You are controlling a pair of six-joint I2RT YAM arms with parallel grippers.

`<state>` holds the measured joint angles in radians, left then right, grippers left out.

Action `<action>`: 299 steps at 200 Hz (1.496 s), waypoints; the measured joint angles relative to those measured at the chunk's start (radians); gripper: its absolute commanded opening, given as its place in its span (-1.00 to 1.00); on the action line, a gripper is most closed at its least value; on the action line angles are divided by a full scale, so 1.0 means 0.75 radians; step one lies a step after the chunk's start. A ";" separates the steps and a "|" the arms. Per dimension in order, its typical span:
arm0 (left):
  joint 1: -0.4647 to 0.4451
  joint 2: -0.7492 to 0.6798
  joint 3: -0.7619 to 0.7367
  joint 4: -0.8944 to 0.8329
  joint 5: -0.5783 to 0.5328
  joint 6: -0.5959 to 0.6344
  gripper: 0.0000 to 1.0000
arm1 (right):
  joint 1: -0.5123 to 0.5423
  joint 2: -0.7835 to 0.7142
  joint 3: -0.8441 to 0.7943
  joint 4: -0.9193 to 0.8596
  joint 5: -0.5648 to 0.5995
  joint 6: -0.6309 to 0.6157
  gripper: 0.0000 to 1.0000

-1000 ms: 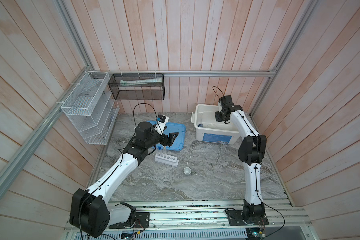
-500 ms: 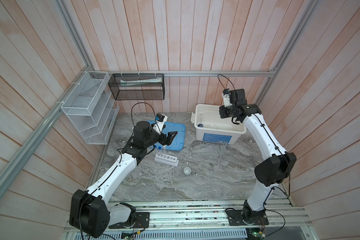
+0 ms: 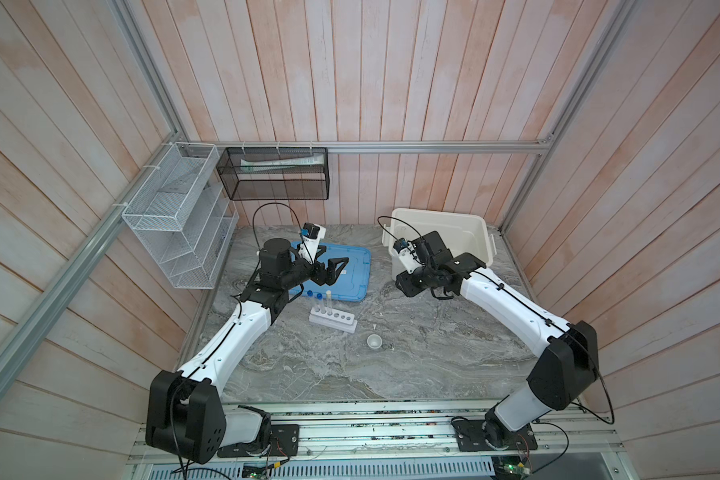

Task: Organize the chemistry lab equipment
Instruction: 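Lower right gripper onto the small white cup while left gripper shifts along lid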

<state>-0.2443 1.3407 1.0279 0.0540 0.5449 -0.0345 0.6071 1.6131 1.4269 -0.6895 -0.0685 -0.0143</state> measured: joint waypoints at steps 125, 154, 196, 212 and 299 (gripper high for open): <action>0.223 -0.040 -0.108 0.169 0.118 -0.151 0.78 | 0.247 0.225 -0.164 -0.049 -0.039 0.155 -0.12; 0.224 -0.043 -0.108 0.179 0.126 -0.157 0.78 | 0.263 0.238 -0.167 -0.048 -0.036 0.164 -0.14; 0.224 -0.043 -0.108 0.184 0.137 -0.160 0.78 | 0.278 0.273 -0.207 -0.015 -0.058 0.195 -0.19; 0.224 -0.043 -0.108 0.185 0.137 -0.160 0.78 | 0.283 0.296 -0.208 -0.012 -0.061 0.201 -0.23; 0.224 -0.048 -0.108 0.188 0.137 -0.160 0.78 | 0.296 0.367 -0.195 -0.013 -0.056 0.225 -0.54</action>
<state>-0.0765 1.3048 0.9466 0.1951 0.6479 -0.1543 0.8291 1.8885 1.2808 -0.6991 -0.1104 0.1547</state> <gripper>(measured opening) 0.892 0.251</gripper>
